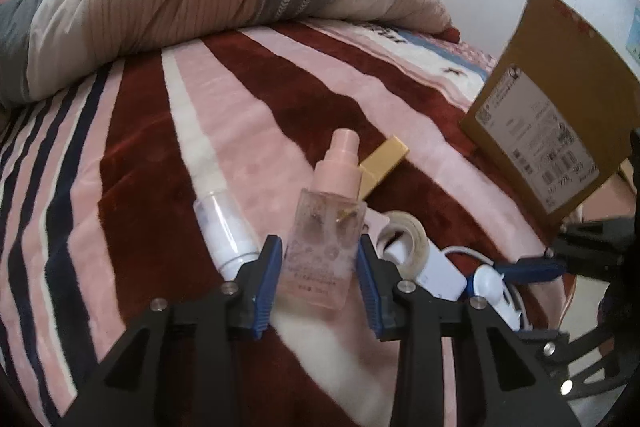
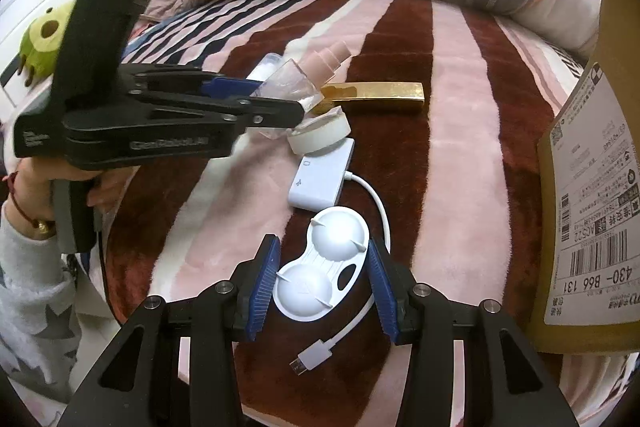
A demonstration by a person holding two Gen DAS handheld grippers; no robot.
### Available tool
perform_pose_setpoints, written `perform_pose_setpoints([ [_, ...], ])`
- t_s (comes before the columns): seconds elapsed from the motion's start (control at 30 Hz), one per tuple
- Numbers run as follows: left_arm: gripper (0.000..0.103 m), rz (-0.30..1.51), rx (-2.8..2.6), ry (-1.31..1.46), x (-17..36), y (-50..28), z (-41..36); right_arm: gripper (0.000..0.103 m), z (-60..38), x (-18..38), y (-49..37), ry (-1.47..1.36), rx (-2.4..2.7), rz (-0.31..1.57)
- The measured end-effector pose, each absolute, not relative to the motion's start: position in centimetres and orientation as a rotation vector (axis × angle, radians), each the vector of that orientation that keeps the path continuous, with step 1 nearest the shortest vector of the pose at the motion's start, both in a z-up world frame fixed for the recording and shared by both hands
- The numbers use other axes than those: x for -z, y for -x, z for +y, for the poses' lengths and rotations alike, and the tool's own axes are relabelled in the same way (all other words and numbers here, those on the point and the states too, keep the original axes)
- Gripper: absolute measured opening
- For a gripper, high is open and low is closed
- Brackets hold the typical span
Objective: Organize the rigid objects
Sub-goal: 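Grasp the white earbud case with the right gripper while the left grasps the perfume bottle, then carry the earbud case and perfume bottle into the box and release both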
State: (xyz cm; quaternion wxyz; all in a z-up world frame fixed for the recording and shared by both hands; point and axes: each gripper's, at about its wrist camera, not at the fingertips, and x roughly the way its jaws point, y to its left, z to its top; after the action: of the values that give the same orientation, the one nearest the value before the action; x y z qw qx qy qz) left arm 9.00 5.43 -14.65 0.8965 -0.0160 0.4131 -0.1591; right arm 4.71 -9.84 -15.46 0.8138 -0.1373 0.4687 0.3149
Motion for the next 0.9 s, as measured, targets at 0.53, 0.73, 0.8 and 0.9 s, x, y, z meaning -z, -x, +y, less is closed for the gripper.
perform_pose_setpoints([
  [0.53, 0.029, 0.794, 0.348, 0.059, 12.3, -6.6, 5.4, 0.034, -10.0, 14.5, -4.2, 0.277, -0.696, 0.957],
  [0.73, 0.028, 0.731, 0.343, 0.059, 9.3, -4.3, 5.4, 0.029, -10.1, 12.7, -3.2, 0.283, -0.706, 0.903],
  [0.8, 0.028, 0.708, 0.344, 0.058, 8.2, -3.5, 5.4, 0.028, -10.0, 11.7, -2.7, 0.288, -0.707, 0.874],
  [0.9, 0.028, 0.687, 0.331, 0.048, 6.7, -2.5, 5.3, 0.028, -10.0, 10.4, -2.1, 0.301, -0.709, 0.832],
])
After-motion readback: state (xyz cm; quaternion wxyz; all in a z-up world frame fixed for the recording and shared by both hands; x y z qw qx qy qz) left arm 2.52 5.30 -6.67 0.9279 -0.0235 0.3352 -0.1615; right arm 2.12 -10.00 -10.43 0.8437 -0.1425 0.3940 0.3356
